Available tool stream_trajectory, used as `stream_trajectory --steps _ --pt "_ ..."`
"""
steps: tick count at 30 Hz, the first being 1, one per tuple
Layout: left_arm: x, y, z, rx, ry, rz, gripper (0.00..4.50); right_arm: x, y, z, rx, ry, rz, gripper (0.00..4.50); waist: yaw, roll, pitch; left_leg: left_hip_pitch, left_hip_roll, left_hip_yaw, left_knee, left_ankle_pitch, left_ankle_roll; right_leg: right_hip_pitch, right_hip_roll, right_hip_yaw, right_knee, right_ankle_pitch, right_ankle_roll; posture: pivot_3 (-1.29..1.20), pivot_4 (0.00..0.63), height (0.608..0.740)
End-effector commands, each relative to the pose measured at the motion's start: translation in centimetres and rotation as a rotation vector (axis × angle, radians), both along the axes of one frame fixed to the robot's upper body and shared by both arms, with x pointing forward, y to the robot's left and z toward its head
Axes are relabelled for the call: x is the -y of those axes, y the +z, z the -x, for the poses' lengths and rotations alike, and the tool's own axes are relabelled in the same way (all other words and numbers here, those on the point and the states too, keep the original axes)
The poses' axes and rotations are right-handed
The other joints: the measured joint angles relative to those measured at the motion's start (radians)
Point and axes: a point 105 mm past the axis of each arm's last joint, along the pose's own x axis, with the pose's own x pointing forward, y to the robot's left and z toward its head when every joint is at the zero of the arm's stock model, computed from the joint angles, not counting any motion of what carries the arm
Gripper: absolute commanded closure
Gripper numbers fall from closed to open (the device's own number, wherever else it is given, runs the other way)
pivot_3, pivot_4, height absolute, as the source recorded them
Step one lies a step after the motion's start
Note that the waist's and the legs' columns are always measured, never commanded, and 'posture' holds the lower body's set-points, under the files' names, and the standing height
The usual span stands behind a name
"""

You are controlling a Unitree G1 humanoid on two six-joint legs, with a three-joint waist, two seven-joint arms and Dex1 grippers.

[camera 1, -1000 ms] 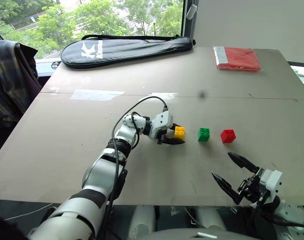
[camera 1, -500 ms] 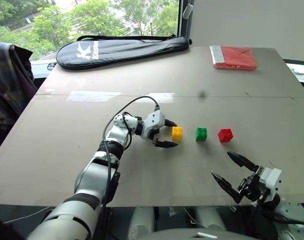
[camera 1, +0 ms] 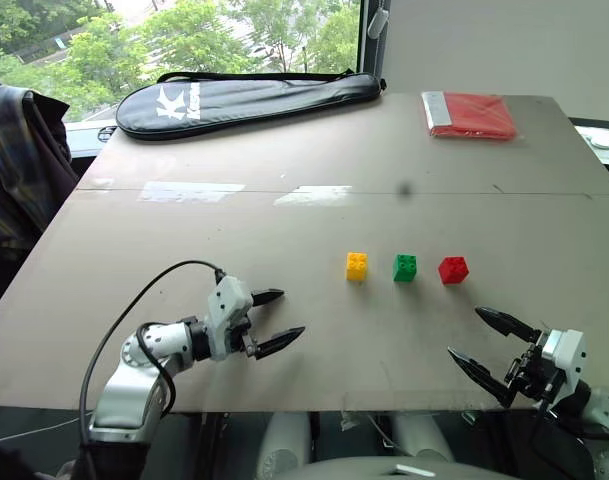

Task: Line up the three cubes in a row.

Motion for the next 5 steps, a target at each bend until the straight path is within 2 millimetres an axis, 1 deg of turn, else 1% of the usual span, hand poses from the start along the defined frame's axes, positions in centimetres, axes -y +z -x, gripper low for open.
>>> stream_trajectory --steps 1,5 --pt "0.21 -0.2 1.04 -0.001 0.072 -0.006 0.02 0.51 0.46 -0.09 0.0 0.028 0.003 0.0 0.01 0.002 0.0 0.0 0.0 0.0 0.0 0.0 0.0 0.0 0.0 0.0 0.0 0.0 0.0 0.0 0.15 0.708" --pt "0.53 -1.07 1.93 -0.035 0.095 -0.018 0.02 0.94 0.14 -0.16 -0.021 0.037 0.015 0.0 0.012 0.002 0.0 0.0 0.0 0.001 0.0 0.0 0.0 0.0 0.001 0.0 0.0 0.0 0.0 0.0 0.15 0.708"
